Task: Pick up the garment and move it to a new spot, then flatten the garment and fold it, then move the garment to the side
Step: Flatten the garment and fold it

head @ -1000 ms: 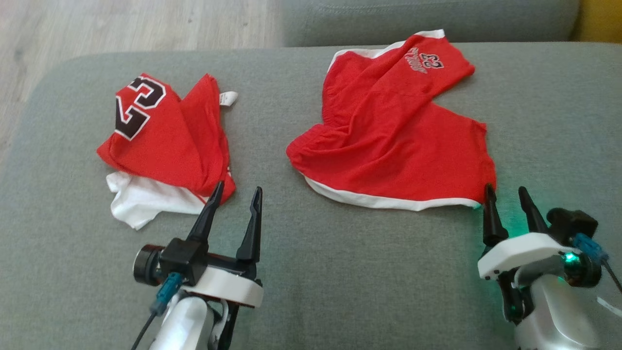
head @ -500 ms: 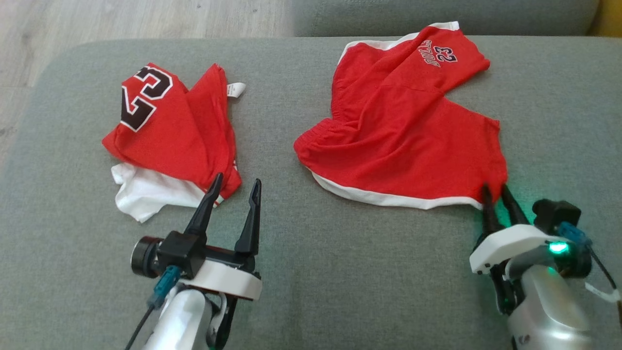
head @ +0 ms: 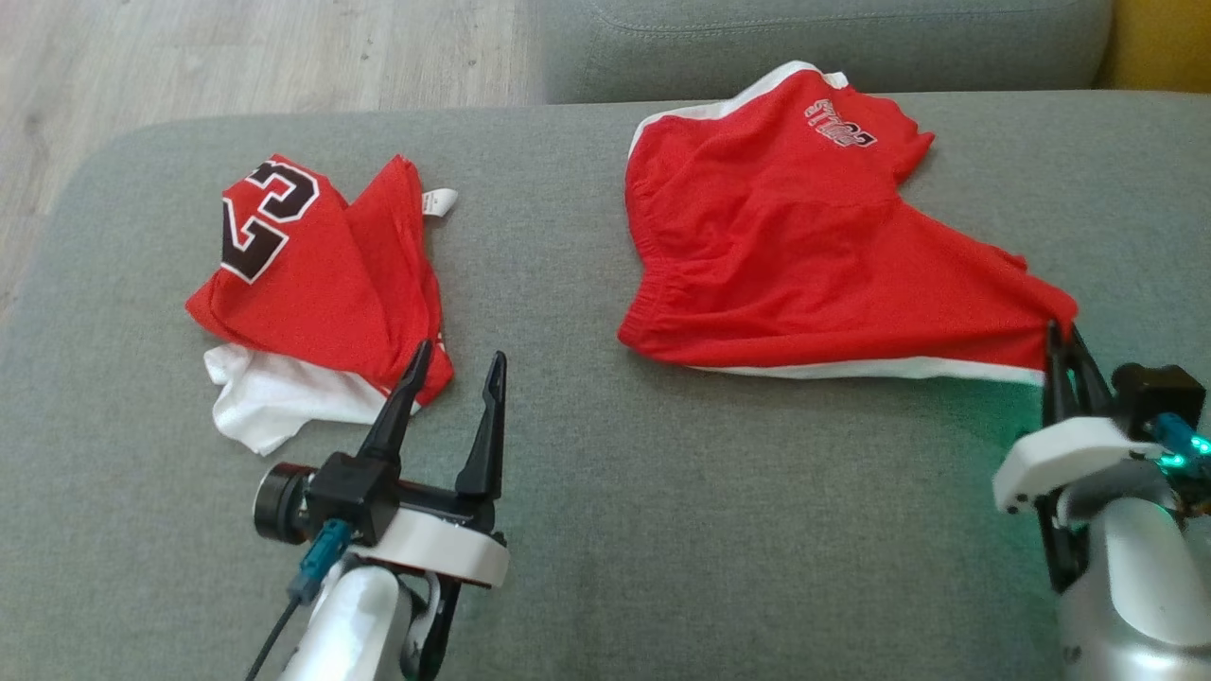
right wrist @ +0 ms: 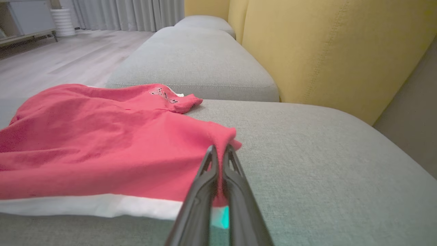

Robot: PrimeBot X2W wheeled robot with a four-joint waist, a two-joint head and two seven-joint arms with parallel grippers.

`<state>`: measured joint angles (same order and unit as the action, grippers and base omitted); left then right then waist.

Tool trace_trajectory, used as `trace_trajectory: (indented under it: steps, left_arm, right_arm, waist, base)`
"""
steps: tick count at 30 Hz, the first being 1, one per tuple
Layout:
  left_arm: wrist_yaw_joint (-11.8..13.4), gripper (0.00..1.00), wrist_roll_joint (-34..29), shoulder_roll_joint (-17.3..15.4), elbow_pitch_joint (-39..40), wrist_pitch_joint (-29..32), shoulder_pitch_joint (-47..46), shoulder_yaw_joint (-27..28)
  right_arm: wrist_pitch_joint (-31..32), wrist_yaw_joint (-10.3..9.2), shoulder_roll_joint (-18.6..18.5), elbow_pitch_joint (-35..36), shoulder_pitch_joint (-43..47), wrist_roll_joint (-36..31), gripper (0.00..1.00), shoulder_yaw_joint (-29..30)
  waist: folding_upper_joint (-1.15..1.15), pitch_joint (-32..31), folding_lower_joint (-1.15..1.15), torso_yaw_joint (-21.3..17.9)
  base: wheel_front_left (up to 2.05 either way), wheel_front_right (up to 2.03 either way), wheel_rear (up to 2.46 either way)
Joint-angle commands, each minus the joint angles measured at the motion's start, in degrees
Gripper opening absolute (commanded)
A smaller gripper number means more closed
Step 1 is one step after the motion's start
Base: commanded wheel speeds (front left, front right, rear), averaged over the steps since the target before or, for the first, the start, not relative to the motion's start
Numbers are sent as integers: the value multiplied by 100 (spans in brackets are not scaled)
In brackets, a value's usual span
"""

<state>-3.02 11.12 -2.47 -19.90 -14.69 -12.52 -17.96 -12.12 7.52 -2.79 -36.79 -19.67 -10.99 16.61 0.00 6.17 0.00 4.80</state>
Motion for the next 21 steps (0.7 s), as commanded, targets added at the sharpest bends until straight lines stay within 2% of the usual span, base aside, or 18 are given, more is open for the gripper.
trace_trajectory:
  steps: [1, 3, 7, 11, 15, 21]
  left_arm:
    - [32, 100, 31, -41, 201, -31, -130, 157]
    - [42, 100, 45, -41, 208, -31, -138, 132]
    - [47, 100, 69, -41, 219, -31, -143, 105]
    - [46, 100, 80, -41, 220, -31, -144, 112]
    - [42, 100, 78, -41, 211, -31, -149, 124]
    - [25, 100, 81, -41, 224, -31, -205, 77]
  right_arm:
    - [105, -3, -9, 298, -33, -127, 0, -48]
    - [147, -3, -9, 551, 21, -387, 100, 102]
    - [99, -3, -9, 817, 84, -495, 100, 89]
    - [-117, -3, -9, 1138, 192, -147, 100, -305]
    - [-234, -3, -9, 1365, 452, 573, 100, -1153]
    - [-249, -3, -9, 1454, 595, 1161, 100, -2539]
  waist:
    - [0, 0, 0, 5]
    - [0, 12, 0, 17]
    - [0, 31, 0, 46]
    - [0, 42, 0, 57]
    - [0, 47, 0, 67]
    - [0, 167, 0, 168]
  base:
    - [0, 0, 0]
    - [0, 0, 0]
    - [0, 0, 0]
    - [0, 0, 0]
    - [0, 0, 0]
    - [0, 0, 0]
